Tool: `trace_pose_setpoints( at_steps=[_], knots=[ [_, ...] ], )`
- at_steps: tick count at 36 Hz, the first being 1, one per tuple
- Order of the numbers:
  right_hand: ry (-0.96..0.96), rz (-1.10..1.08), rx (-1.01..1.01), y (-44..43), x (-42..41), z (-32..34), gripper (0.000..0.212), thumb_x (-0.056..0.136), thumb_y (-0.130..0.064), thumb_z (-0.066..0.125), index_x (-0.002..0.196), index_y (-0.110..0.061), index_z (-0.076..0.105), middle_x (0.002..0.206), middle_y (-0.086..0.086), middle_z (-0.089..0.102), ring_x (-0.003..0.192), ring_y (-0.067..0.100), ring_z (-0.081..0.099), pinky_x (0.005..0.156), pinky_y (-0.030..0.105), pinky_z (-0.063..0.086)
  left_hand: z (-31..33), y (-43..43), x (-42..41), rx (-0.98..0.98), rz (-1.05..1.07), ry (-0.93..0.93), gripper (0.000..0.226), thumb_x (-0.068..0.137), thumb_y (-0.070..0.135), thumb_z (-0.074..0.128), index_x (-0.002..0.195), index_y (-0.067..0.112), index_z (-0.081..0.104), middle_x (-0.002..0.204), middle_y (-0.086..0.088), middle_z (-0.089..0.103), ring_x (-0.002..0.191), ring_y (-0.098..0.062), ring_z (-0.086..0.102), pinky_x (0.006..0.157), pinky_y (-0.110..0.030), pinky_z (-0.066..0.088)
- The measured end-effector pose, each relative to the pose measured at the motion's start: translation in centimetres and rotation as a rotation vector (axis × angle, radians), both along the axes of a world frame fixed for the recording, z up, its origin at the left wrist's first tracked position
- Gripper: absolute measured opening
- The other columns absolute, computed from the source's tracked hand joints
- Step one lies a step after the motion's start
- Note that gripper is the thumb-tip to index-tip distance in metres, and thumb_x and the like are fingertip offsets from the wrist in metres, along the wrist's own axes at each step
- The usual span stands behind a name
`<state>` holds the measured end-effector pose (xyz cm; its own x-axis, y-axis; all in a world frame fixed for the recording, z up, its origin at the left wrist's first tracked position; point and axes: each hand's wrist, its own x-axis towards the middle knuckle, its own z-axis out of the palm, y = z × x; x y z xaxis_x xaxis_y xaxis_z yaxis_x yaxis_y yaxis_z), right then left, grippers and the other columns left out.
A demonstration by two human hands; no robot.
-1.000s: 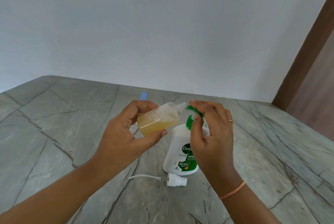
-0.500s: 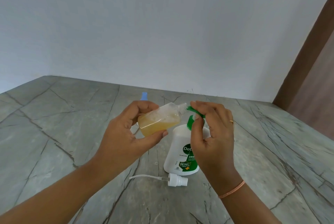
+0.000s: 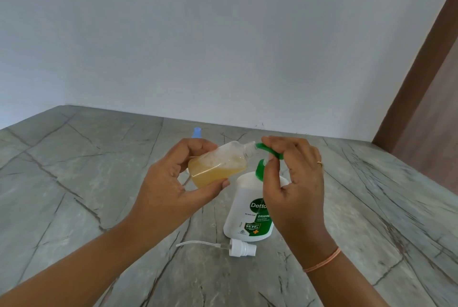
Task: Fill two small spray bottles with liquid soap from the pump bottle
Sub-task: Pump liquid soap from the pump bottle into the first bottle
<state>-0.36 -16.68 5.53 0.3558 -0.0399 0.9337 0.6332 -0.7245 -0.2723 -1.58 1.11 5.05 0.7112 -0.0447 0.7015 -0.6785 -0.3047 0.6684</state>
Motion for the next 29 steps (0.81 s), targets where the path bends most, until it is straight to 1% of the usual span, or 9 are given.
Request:
trace_pose_setpoints(
  at_steps=[6, 11, 15, 20, 22, 26, 29],
  knots=[
    [-0.007, -0.013, -0.007, 0.1, 0.2, -0.8, 0.027, 0.083, -0.012, 0.045, 0.102, -0.015, 0.064, 0.098, -0.005, 0.059, 0.091, 0.011, 0.048, 0.072, 0.042, 0.045, -0.2, 0.0, 0.2, 0.018, 0.009, -0.003, 0.045, 0.061, 0.046, 0.071, 0.103, 0.04, 0.055, 0.1, 0.026, 0.06, 0.093, -0.001, 0.06, 0.071, -0.006, 0.046],
    [0.03, 0.005, 0.009, 0.1, -0.1, -0.3, 0.028, 0.083, -0.015, 0.043, 0.101, -0.015, 0.064, 0.099, -0.013, 0.052, 0.092, 0.009, 0.047, 0.073, 0.043, 0.047, -0.1, 0.1, 0.1, 0.019, 0.016, -0.012, 0.043, 0.062, 0.046, 0.071, 0.101, 0.037, 0.057, 0.099, 0.025, 0.061, 0.091, -0.002, 0.06, 0.071, -0.006, 0.046],
    [0.039, -0.002, 0.021, 0.0, -0.2, 0.3, 0.028, 0.083, -0.017, 0.042, 0.1, -0.016, 0.065, 0.097, -0.015, 0.052, 0.09, 0.009, 0.047, 0.072, 0.045, 0.047, 0.0, 0.1, 0.1, 0.018, 0.023, -0.016, 0.046, 0.061, 0.047, 0.071, 0.103, 0.039, 0.054, 0.1, 0.024, 0.061, 0.092, -0.002, 0.06, 0.071, -0.006, 0.046],
    [0.029, -0.002, 0.006, 0.0, -0.1, 0.3, 0.028, 0.083, -0.016, 0.043, 0.101, -0.017, 0.065, 0.098, -0.016, 0.052, 0.091, 0.006, 0.046, 0.071, 0.043, 0.047, 0.0, 0.0, 0.1, 0.006, 0.012, -0.013, 0.045, 0.061, 0.047, 0.071, 0.103, 0.041, 0.055, 0.098, 0.025, 0.061, 0.091, -0.003, 0.061, 0.071, -0.007, 0.047],
    [0.018, 0.001, 0.002, 0.0, 0.0, 0.1, 0.028, 0.083, -0.016, 0.043, 0.101, -0.016, 0.065, 0.099, -0.014, 0.053, 0.091, 0.007, 0.047, 0.071, 0.043, 0.047, 0.0, 0.0, 0.1, 0.009, 0.01, -0.016, 0.046, 0.061, 0.047, 0.071, 0.103, 0.04, 0.054, 0.099, 0.024, 0.061, 0.092, -0.004, 0.061, 0.072, -0.008, 0.048],
    [0.0, 0.01, 0.002, 0.1, 0.1, -0.6, 0.027, 0.084, -0.014, 0.044, 0.101, -0.013, 0.065, 0.098, -0.004, 0.06, 0.091, 0.012, 0.049, 0.072, 0.042, 0.046, 0.0, 0.0, 0.1, 0.005, 0.01, -0.003, 0.045, 0.061, 0.047, 0.071, 0.103, 0.037, 0.056, 0.1, 0.023, 0.061, 0.093, -0.005, 0.06, 0.071, -0.007, 0.046],
    [0.012, 0.009, 0.006, 0.2, 0.2, -0.7, 0.028, 0.084, -0.014, 0.043, 0.101, -0.013, 0.065, 0.098, -0.003, 0.06, 0.091, 0.013, 0.05, 0.072, 0.043, 0.047, -0.1, 0.0, 0.1, 0.011, 0.017, -0.004, 0.045, 0.06, 0.048, 0.07, 0.102, 0.038, 0.056, 0.1, 0.024, 0.061, 0.093, -0.004, 0.06, 0.071, -0.006, 0.046]
  ],
)
